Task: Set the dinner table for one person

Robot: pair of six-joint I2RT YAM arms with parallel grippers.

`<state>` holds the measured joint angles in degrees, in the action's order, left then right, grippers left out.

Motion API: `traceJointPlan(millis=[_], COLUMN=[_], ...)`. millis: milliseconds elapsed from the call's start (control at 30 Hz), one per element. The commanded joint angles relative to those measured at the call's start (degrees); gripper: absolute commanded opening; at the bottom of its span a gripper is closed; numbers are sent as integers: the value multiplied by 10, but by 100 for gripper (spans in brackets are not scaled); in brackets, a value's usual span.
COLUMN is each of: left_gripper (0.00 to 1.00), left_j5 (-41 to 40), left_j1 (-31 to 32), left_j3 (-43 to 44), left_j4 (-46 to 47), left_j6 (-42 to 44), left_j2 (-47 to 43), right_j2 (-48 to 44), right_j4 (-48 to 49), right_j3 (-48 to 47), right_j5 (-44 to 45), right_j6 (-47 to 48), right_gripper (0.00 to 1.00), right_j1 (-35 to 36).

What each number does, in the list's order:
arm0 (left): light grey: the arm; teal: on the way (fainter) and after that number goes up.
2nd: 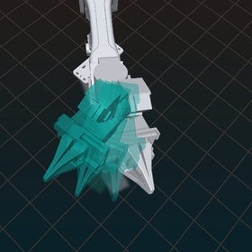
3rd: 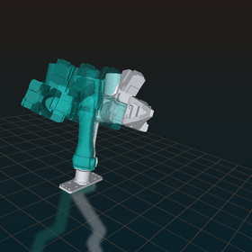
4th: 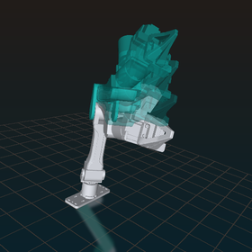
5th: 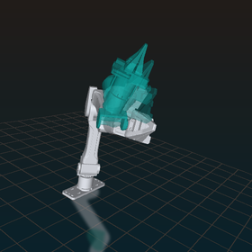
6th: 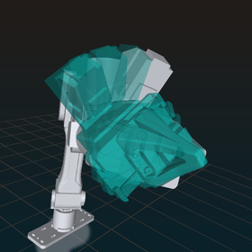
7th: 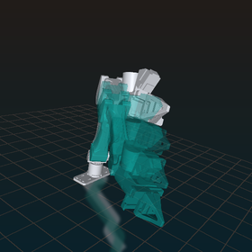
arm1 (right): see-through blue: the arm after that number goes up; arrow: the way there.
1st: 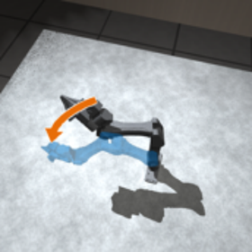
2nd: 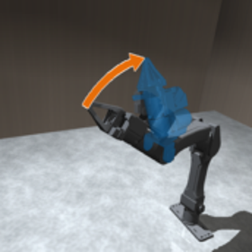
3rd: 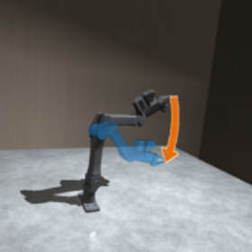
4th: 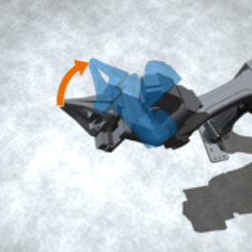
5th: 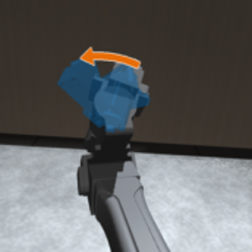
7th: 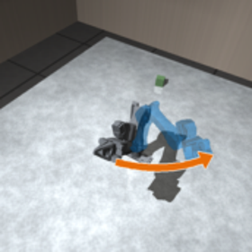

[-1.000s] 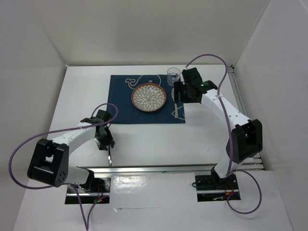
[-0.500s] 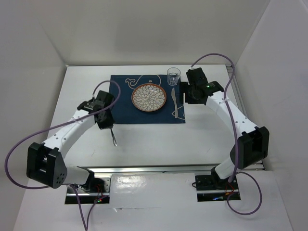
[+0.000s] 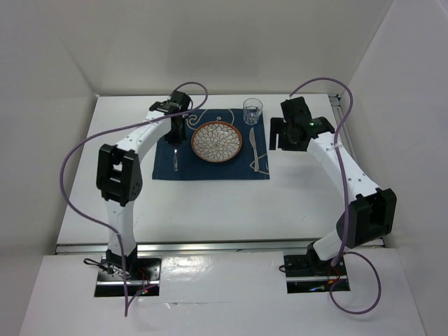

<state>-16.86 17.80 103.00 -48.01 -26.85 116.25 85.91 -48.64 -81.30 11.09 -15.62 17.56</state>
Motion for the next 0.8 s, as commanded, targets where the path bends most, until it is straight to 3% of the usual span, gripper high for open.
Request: traceJointPlan(millis=[0,200,500,533,567,633,667,767], left_gripper=[0,0,1,3,14,28,41,45], left_j5=[-8,35,3,3,3,9,9,9], left_j1=[-5,-32,-32,-32,-32,-32,-32,-32], left_j3=[72,129,185,185,185,185,185,185], left_j4=[-42,-43,-47,-47,-47,-47,-47,-47], left_j6=[39,58,51,51,51,46,46,28], left_j2=[49,144,203,209,210,210,203,187], right_j2=[-33,-39,-27,-27,-27,-27,-27,-27], right_j4=[-14,-19,-19,-19,-19,-19,-19,-25], right_j3=[0,21,26,26,26,26,21,16], right_j5=[13,13,13,13,13,13,13,13], right_j6=[-6,0,0,0,0,0,0,0], right_gripper=[80,81,86,86,87,87,90,91], right_j1=[-10,-28,-34,-34,-34,-34,-34,-34])
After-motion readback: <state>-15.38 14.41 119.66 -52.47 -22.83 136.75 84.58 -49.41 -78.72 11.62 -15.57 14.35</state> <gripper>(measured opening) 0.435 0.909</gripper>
